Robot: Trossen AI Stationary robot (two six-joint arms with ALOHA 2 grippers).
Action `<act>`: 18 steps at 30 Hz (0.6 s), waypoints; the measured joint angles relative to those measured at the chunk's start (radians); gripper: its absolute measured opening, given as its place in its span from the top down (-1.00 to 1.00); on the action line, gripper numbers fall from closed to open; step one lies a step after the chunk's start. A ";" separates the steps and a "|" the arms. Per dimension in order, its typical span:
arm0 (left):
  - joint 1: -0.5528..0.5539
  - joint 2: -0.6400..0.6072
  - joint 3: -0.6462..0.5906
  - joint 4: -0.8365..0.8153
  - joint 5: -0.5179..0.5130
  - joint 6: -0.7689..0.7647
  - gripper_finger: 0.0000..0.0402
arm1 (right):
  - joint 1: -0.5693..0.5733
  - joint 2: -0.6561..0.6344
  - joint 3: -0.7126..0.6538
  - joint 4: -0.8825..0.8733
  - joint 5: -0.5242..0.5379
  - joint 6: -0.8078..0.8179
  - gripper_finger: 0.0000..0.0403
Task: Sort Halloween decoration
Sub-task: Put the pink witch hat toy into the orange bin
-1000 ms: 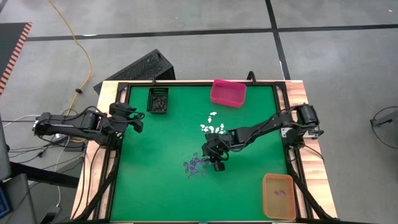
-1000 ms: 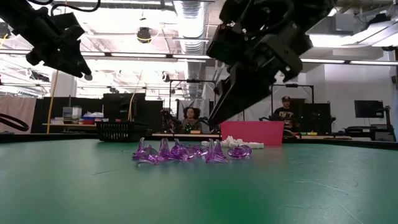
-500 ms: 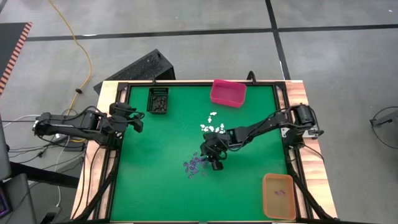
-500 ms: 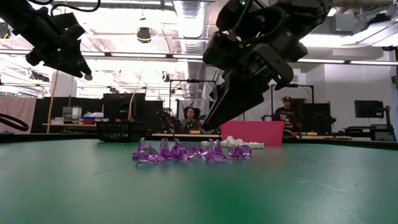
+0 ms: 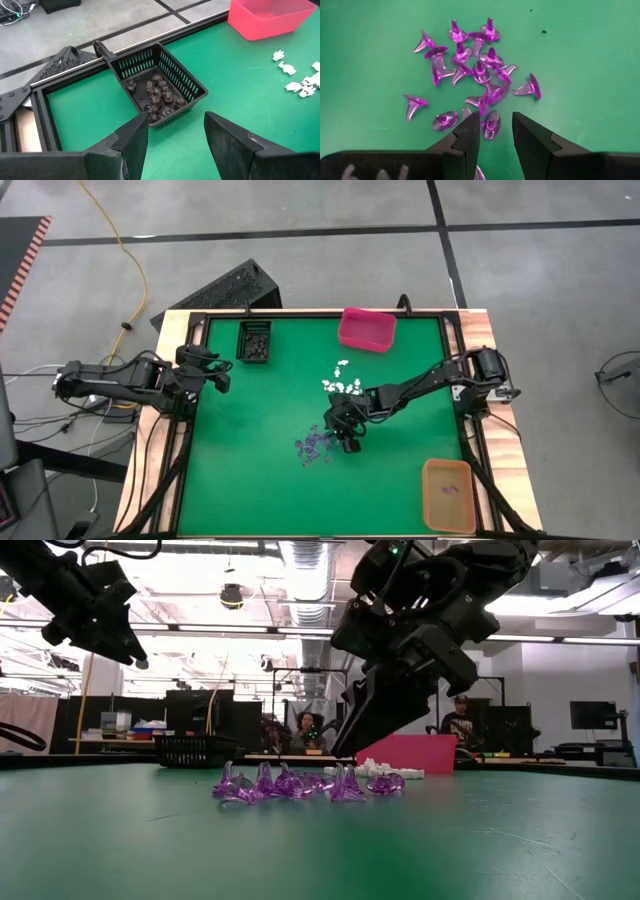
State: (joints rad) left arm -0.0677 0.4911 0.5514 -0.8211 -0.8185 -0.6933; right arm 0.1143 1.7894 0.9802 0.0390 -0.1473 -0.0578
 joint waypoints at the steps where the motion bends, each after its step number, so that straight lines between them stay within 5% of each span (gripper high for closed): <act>1: 0.000 0.000 0.000 0.000 0.000 0.000 0.09 | 0.000 0.000 0.000 0.000 0.000 -0.001 0.29; 18: 0.000 0.000 0.000 -0.001 0.000 0.000 0.09 | -0.012 0.032 0.002 0.030 -0.035 0.005 0.41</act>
State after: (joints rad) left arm -0.0677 0.4911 0.5514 -0.8219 -0.8188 -0.6930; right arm 0.1020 1.8210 0.9825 0.0685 -0.1821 -0.0532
